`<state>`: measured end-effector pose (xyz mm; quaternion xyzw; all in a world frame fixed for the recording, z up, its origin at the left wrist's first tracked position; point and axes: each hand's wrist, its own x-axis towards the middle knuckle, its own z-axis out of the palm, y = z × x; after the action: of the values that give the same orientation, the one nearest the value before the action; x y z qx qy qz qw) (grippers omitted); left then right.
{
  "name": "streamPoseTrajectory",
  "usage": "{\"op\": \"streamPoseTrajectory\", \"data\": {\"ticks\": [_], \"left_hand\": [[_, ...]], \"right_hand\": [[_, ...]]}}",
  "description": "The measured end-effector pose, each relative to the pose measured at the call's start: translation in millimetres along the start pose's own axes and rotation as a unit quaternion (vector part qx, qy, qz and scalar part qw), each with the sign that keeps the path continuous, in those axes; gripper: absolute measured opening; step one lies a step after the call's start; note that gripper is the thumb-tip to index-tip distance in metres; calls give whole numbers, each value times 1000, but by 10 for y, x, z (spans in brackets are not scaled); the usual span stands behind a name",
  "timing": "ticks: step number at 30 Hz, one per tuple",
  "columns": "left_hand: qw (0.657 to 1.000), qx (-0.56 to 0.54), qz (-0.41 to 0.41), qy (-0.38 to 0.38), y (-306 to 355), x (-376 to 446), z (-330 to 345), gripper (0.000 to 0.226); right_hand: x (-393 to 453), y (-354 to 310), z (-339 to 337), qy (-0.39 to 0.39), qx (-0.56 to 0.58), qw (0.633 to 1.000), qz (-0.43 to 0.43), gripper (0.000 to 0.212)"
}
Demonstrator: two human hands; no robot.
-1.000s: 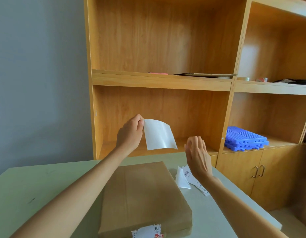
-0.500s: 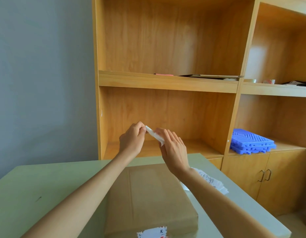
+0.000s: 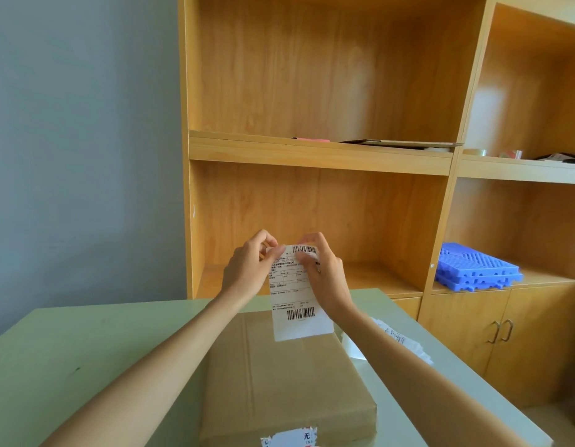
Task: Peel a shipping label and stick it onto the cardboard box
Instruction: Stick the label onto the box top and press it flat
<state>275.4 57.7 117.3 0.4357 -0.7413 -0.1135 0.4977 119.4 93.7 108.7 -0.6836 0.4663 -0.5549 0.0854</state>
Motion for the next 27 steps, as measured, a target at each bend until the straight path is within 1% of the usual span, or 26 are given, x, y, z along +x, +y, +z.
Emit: {"op": "streamPoseTrajectory", "data": {"ticks": [3,7,12,17,21,24,27], "left_hand": [[1000,15,7,-4,-31,-3,-1,23],[999,31,-9,-28,-153,-21,6,22],[996,35,-55,-68,-306,-65,61,22],[988,34,-101,-114,-472,-172,93,18],[975,29,-161,-152,-675,-289,154,21],[966,28,-193,-171,-764,-320,205,24],[958,0,-217,-186,-803,-323,252,26]], "right_hand": [[9,32,42,-14,26,999,38,10],[49,100,115,-26,-1,996,85,18],[96,163,195,-76,-22,986,144,18],[47,411,337,-156,-74,962,213,19],[-27,650,450,-179,-56,945,266,26],[-37,748,518,-193,-56,933,298,23],[-10,762,559,-195,-55,926,318,22]]}}
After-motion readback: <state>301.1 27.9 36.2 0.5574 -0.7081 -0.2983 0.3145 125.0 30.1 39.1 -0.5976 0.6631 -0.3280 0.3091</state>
